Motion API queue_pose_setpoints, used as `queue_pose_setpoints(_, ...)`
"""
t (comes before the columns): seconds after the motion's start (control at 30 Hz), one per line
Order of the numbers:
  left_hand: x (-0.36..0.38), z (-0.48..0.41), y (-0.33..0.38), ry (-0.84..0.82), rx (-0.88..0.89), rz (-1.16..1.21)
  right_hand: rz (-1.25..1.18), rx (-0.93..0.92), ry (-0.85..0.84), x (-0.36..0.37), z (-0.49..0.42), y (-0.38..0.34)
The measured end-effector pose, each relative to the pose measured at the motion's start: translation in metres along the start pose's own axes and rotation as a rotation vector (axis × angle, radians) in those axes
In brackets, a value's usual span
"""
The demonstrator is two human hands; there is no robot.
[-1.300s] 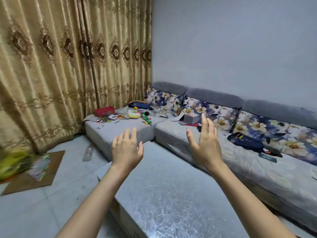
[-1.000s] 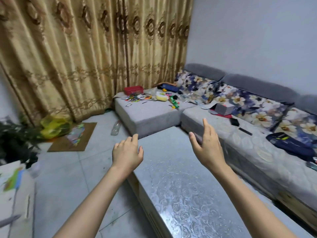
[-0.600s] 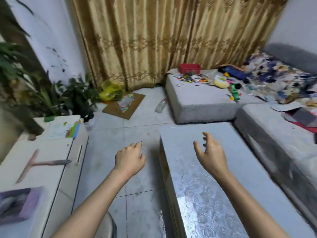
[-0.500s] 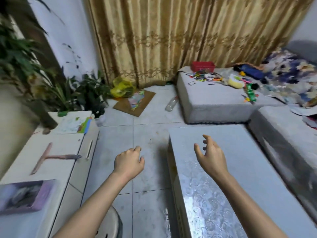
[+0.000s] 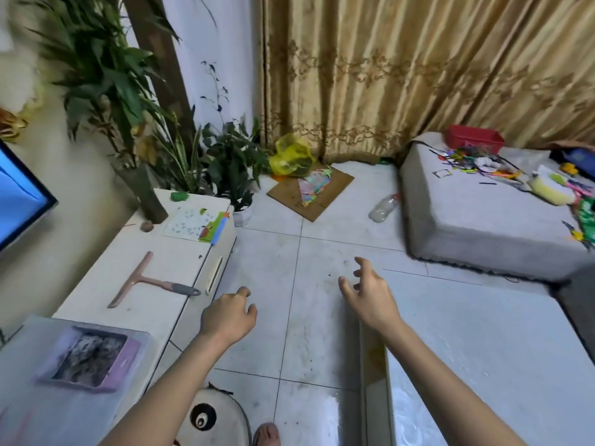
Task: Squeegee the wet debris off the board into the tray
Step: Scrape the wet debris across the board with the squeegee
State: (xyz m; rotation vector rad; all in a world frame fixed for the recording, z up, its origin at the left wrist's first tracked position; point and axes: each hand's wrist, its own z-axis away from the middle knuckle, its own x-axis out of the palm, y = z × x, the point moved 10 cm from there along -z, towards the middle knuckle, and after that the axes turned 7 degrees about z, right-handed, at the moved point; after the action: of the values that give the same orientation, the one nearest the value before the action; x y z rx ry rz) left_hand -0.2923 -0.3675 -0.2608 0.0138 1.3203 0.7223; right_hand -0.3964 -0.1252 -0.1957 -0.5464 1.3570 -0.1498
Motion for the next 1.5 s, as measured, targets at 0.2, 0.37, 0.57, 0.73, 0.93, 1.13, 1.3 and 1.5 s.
queue_pose_setpoints(0.2, -0.015, -0.062, -0.084, -0.046, -0.155, 0.055, 0.024, -0.078, -0.176, 0.079, -0.071, -0.068)
queue_pose_setpoints(0.37, -0.006, -0.095, -0.151, -0.057, -0.285, 0.089, 0.075, -0.164, -0.303, 0.151, -0.119, -0.117)
queue_pose_setpoints(0.57, 0.038, -0.130, -0.241, -0.061, -0.443, 0.185, 0.176, -0.359, -0.497, 0.280, -0.172, -0.174)
queue_pose_setpoints(0.73, 0.093, -0.147, -0.303, -0.017, -0.573, 0.306, 0.219, -0.505, -0.633, 0.398, -0.195, -0.206)
queue_pose_setpoints(0.93, 0.152, -0.181, -0.354, -0.024, -0.616, 0.266, 0.253, -0.624, -0.730, 0.520, -0.204, -0.238)
queue_pose_setpoints(1.13, 0.199, -0.189, -0.381, -0.162, -0.597, 0.010, 0.330, -0.638, -0.669, 0.595, -0.212, -0.261)
queue_pose_setpoints(1.3, 0.216, -0.181, -0.389, -0.228, -0.603, -0.024, 0.403, -0.675, -0.630, 0.614, -0.216, -0.269)
queue_pose_setpoints(1.5, 0.222, -0.183, -0.393, -0.261, -0.657, 0.043, 0.369, -0.703, -0.680, 0.612, -0.217, -0.279)
